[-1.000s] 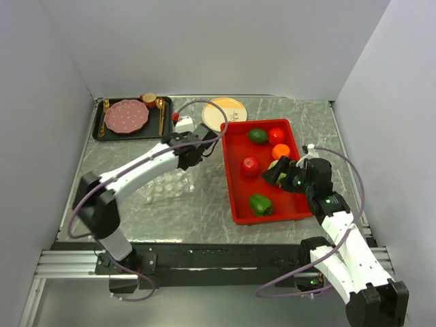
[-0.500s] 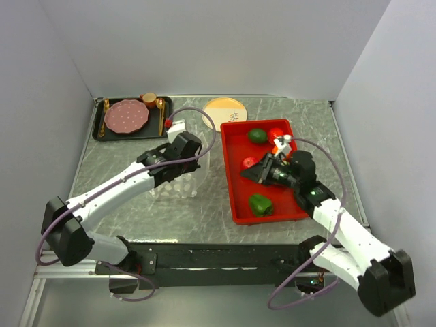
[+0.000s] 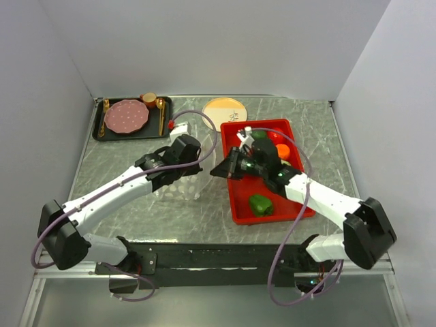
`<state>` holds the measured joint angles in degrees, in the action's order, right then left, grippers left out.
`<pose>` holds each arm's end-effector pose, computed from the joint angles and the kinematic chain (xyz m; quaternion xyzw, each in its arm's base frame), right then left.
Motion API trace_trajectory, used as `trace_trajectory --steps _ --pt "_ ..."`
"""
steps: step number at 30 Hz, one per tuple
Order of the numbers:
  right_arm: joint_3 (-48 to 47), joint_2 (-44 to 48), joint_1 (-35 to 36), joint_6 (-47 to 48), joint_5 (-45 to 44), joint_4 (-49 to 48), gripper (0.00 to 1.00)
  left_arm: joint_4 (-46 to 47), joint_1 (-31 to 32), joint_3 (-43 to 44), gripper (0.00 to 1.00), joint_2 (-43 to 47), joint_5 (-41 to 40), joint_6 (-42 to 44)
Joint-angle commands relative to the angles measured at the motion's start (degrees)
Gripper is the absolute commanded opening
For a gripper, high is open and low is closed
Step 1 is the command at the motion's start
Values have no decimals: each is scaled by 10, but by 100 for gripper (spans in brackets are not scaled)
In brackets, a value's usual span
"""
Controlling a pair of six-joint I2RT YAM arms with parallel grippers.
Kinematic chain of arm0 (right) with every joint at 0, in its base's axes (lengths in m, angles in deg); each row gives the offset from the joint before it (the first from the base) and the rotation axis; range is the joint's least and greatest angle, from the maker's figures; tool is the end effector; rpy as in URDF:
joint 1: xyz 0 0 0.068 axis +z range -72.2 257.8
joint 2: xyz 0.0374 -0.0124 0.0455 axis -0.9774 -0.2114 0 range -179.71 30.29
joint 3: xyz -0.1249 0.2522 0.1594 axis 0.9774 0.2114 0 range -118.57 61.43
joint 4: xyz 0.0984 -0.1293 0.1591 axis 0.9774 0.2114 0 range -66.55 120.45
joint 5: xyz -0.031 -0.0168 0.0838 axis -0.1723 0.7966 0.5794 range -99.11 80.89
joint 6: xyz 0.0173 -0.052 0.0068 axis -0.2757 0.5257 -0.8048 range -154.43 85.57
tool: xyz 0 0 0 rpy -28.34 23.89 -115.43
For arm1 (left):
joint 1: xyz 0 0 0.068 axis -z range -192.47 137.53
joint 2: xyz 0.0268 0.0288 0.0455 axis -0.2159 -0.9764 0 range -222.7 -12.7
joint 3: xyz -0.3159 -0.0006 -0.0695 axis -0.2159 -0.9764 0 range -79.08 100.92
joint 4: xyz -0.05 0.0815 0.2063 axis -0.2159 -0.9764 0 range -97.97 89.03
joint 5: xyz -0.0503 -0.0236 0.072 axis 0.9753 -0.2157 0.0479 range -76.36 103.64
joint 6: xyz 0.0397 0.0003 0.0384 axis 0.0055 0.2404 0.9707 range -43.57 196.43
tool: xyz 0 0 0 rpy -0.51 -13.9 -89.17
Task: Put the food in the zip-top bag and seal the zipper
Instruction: Open the zipper of the food storage bag at the center of the board.
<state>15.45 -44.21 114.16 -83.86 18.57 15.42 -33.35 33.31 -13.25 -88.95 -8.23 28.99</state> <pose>0.1891 0.1611 0.3339 -0.0448 0.8081 0.5208 0.2717 0.1777 -0.1625 0.3678 -0.0890 0.8985 -0.1662 0.3963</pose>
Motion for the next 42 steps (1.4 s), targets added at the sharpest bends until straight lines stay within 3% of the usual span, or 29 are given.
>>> trace_trajectory --steps 1,3,11,19,24,42 --pt "-74 -34 36 14 -56 19 11 19 5 -3 1 28 5 9" --pt "-95 -56 49 23 -105 35 11 20 7 0 1 35 7 8" --pt "-147 -155 71 27 -131 77 9 4 9 11 1 52 3 10" --pt "-135 -166 71 46 -176 126 9 -21 9 -1 1 87 -47 -8" --pt "-141 -165 71 64 -208 151 9 -84 9 18 1 71 -99 -23" --pt "-257 -242 63 149 -265 235 10 -124 9 2 2 88 -126 -28"
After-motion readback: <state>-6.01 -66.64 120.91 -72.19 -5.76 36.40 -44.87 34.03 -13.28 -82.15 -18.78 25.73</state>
